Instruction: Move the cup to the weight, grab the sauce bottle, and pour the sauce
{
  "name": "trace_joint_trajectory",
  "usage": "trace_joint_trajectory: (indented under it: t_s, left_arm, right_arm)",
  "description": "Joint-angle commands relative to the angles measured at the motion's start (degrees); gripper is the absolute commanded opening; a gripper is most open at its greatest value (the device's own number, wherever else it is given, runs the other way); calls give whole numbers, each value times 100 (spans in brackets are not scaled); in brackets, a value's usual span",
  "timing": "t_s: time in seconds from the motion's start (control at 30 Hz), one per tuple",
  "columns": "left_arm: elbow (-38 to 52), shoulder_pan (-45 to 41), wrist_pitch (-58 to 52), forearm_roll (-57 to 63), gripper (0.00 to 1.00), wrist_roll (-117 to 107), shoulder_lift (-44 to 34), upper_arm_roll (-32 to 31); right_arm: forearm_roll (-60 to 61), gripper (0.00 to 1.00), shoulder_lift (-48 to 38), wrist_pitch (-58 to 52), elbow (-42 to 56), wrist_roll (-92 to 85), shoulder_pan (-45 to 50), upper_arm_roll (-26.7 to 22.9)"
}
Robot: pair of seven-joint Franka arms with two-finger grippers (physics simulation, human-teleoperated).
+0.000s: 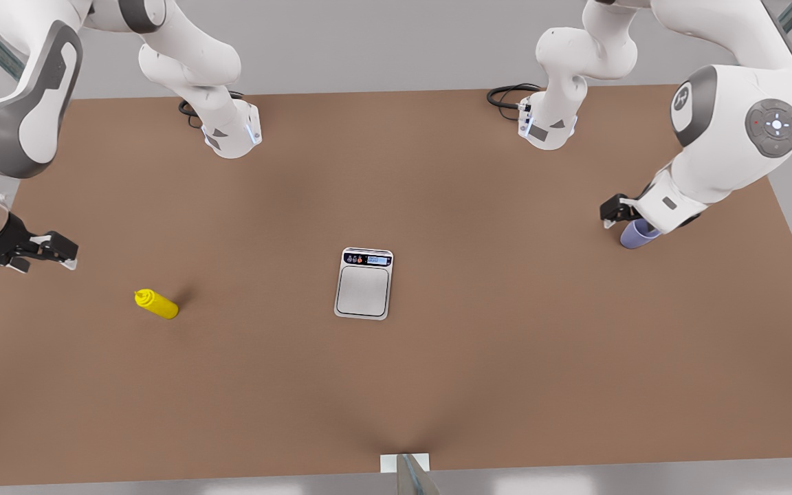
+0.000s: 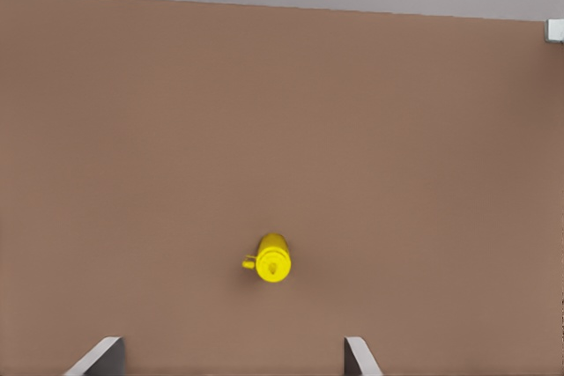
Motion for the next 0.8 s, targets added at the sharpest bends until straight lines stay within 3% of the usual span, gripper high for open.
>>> trace_joint_trajectory:
  t_s: [0.0, 0.07, 0.13, 0.27, 0.43, 0.67, 0.77]
  left_arm:
    - [0, -5, 0, 46, 100, 1, 0, 1]
    - [-9, 39, -17, 46, 100, -34, 0, 36]
    - [-623, 469, -88, 55, 100, -34, 43, 221]
    - [-2406, 1769, 1615, 2, 100, 2407, 52, 317]
    - [-3656, 2069, 2724, 64, 100, 3710, 149, 757]
    - [-4280, 2500, 3929, 64, 100, 4203, 439, 757]
    - [-4315, 2650, 3955, 64, 100, 4203, 492, 757]
  right_arm:
    - [0, 100, 0, -1, 0, 0, 16, 0]
    - [0, 100, 0, -1, 0, 9, 16, 0]
    - [0, 100, 0, 8, 0, 9, 25, 0]
    - [-53, 100, 9, 17, -9, 9, 51, 9]
    - [211, 100, -18, -54, -18, -685, -133, -35]
    - [202, 100, 9, -45, 0, -1134, -125, -26]
    - [211, 100, 9, -36, 0, -1134, -133, -26]
